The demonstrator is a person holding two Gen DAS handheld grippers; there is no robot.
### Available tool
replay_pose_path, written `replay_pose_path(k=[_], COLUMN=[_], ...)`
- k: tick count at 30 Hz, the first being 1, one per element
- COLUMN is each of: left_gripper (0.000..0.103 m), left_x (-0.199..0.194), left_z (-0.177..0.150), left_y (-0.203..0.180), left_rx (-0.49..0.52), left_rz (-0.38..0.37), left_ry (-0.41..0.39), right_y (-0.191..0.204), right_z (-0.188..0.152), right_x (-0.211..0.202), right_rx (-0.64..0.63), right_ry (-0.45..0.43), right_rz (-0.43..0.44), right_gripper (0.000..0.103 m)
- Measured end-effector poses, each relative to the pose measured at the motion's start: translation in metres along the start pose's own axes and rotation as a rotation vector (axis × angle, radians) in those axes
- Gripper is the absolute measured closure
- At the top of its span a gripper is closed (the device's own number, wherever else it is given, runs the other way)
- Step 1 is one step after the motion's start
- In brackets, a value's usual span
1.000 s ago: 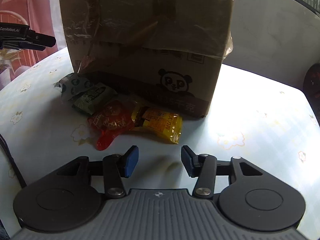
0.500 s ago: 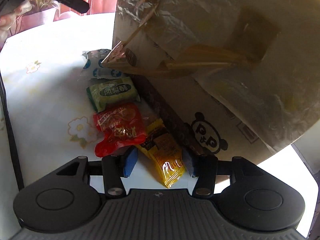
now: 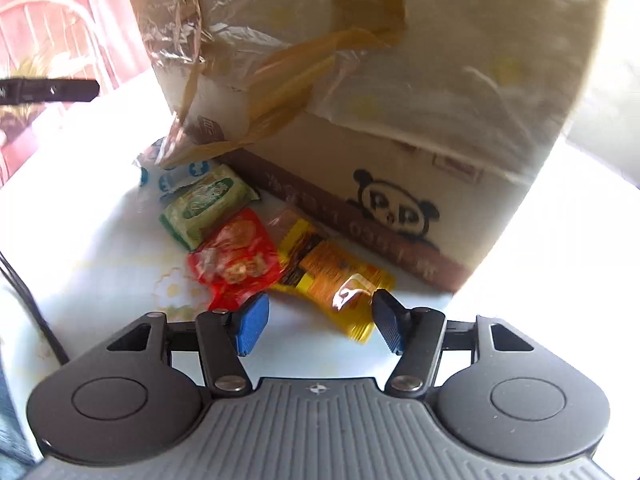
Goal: Organize snacks
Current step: 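Lower left gripper to white-blue packet while right gripper lowers to yellow candy packet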
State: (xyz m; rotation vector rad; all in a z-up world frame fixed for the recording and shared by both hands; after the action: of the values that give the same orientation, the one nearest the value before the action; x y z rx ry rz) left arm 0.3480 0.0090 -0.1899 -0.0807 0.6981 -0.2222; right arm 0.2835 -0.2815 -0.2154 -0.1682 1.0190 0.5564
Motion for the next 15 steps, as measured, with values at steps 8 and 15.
replay_pose_path(k=[8, 15], left_gripper=[0.036, 0.036], left_x=[-0.003, -0.005], left_z=[-0.003, -0.003], left_y=[-0.005, 0.002], left_rx=[-0.005, -0.019], left_rz=[-0.011, -0.001], left_ry=[-0.003, 0.003], right_y=[0.020, -0.001], right_z=[-0.001, 0.013], right_x=[-0.018, -0.007], right_rx=[-0.167, -0.069], right_ry=[-0.055, -0.161], right_rz=[-0.067, -0.101], right_gripper=[0.044, 0.044])
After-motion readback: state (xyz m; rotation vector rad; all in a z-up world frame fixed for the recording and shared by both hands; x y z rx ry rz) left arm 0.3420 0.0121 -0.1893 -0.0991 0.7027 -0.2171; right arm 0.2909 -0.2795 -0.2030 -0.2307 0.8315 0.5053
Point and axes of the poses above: each gripper's, at about its wrist camera, not at the fingertips, and x roughly the way its jaws point, y to its left, z to its top, the point moved 7 cm from there along x, roughly the way its jaws point, and after that the axes turned 2 degrees about y, right-handed, at the moved point
